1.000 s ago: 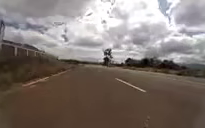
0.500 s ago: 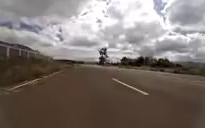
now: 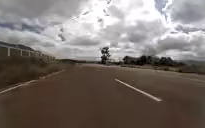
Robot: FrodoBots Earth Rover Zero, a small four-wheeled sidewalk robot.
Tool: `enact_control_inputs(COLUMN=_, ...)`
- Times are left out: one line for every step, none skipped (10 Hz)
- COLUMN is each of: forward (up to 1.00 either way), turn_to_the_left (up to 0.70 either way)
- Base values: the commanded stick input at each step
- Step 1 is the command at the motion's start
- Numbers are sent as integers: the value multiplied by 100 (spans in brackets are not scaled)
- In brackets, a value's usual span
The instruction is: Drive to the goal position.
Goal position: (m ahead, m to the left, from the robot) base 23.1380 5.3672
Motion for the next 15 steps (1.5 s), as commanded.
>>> enact_control_inputs(forward=85, turn_to_the_left=0)
enact_control_inputs(forward=85, turn_to_the_left=0)
enact_control_inputs(forward=85, turn_to_the_left=0)
enact_control_inputs(forward=85, turn_to_the_left=5)
enact_control_inputs(forward=85, turn_to_the_left=17)
enact_control_inputs(forward=85, turn_to_the_left=34)
enact_control_inputs(forward=85, turn_to_the_left=34)
enact_control_inputs(forward=85, turn_to_the_left=34)
enact_control_inputs(forward=85, turn_to_the_left=18)
enact_control_inputs(forward=85, turn_to_the_left=0)
enact_control_inputs(forward=85, turn_to_the_left=0)
enact_control_inputs(forward=85, turn_to_the_left=0)
enact_control_inputs(forward=85, turn_to_the_left=0)
enact_control_inputs(forward=85, turn_to_the_left=0)
enact_control_inputs(forward=85, turn_to_the_left=0)
